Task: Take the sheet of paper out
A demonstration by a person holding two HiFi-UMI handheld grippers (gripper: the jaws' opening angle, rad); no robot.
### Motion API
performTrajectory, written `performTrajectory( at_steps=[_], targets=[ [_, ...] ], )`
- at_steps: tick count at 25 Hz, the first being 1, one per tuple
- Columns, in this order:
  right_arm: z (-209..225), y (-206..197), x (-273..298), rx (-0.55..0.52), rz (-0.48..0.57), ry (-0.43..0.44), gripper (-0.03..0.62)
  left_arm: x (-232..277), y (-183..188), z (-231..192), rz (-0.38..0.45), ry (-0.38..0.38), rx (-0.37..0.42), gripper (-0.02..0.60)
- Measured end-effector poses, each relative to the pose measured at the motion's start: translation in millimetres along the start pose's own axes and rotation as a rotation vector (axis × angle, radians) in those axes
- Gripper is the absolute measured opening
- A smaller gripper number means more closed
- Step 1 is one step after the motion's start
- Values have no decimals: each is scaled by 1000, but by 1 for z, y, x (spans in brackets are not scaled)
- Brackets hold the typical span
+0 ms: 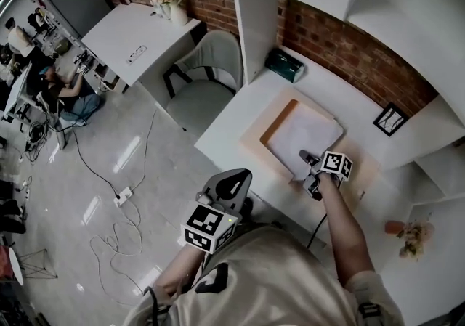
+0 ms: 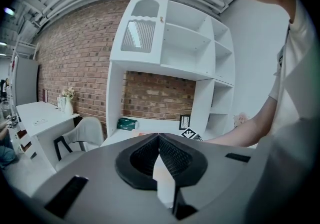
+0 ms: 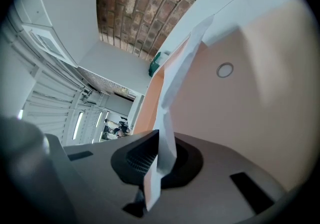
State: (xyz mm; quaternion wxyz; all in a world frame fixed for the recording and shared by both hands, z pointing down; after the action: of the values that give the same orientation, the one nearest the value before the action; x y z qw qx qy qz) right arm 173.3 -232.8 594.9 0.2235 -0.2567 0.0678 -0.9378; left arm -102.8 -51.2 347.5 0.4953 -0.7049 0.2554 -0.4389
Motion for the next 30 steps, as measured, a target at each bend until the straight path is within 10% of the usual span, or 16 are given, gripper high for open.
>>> performTrajectory(
  at_steps=[17, 30],
  targets=[
    [-25, -7, 51, -31, -43, 44, 28, -36, 6, -28, -12, 117, 18, 17],
    [-21, 0, 16, -55, -6, 55, 28, -11, 17, -15, 14, 65, 57, 17]
  ],
)
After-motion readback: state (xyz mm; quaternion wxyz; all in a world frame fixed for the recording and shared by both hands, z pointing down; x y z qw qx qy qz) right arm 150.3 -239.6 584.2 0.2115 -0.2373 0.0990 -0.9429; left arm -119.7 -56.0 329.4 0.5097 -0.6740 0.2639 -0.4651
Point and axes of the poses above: the fingertips, and each gripper's own axes: x forward along the fingers, z to its right, y out of its top, the point moved 10 cm from there along -x, backward along the fingers
